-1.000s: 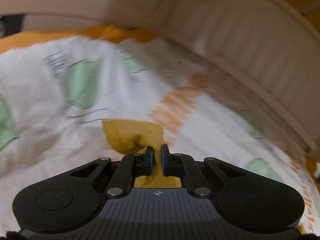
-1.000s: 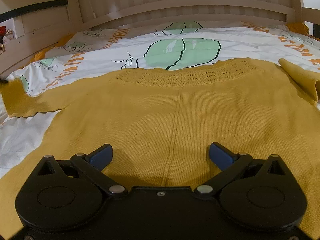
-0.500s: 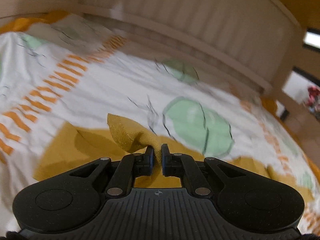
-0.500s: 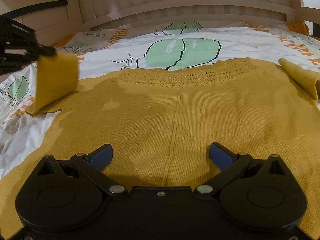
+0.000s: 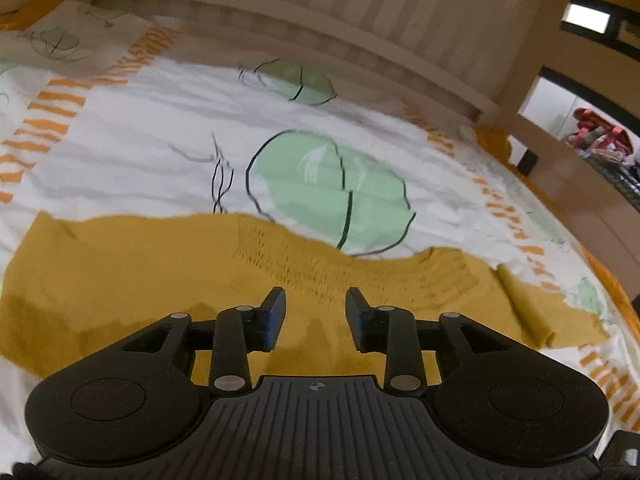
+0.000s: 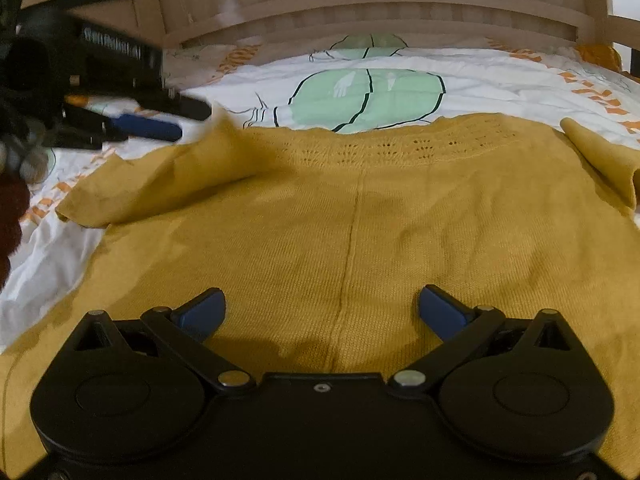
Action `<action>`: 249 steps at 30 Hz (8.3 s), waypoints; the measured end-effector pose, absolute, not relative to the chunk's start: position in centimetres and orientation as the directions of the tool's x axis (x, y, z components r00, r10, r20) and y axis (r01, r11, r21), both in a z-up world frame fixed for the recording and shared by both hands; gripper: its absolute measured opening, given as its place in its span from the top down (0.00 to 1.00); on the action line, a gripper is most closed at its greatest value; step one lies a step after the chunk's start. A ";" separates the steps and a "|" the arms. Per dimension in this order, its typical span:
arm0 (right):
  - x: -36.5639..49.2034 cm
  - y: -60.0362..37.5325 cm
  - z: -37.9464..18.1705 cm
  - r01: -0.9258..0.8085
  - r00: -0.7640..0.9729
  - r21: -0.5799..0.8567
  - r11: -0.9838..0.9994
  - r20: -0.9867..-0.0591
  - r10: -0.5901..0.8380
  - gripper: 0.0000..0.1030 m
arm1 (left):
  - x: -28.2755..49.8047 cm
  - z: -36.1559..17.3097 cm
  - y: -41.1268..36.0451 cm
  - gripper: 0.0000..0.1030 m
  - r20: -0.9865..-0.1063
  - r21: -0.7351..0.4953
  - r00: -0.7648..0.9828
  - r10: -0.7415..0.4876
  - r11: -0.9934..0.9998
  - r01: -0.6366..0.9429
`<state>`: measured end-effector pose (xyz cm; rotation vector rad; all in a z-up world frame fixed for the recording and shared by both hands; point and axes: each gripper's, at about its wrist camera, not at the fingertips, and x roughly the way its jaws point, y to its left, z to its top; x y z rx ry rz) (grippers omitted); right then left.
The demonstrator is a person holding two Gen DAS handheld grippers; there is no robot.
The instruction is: Fold small clothes
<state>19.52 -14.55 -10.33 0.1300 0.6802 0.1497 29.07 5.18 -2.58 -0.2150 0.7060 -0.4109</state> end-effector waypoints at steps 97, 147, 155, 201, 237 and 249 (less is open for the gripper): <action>23.8 -51.3 -2.6 0.483 0.633 0.166 0.860 -0.745 -0.212 0.35 | 34.0 -8.3 8.1 0.16 -0.799 -0.083 0.589 -0.122 0.992 0.093; 30.3 -29.4 -0.4 0.022 0.718 0.449 0.893 -0.629 0.298 0.87 | 31.7 -1.7 6.0 0.17 -0.703 -0.157 0.671 -0.235 0.972 0.176; 30.3 -23.5 -3.1 -0.041 0.685 0.531 0.847 -0.602 0.411 0.87 | 31.6 -1.8 5.4 0.17 -0.702 -0.184 0.664 -0.257 0.967 0.179; 25.1 -32.8 -2.9 -0.081 0.759 0.272 0.959 -0.607 0.236 0.29 | 32.5 -8.0 -2.6 0.31 -0.689 -0.354 0.521 -0.504 0.861 0.365; 25.9 -38.2 -4.9 0.153 0.741 0.355 0.922 -0.659 0.130 0.27 | 34.4 -2.4 5.1 0.97 -0.648 -0.262 0.703 -0.294 0.952 0.157; 26.1 -38.4 -5.5 0.162 0.716 0.358 0.920 -0.684 0.140 0.24 | 35.5 -5.7 6.7 0.96 -0.729 -0.211 0.651 -0.210 0.974 0.078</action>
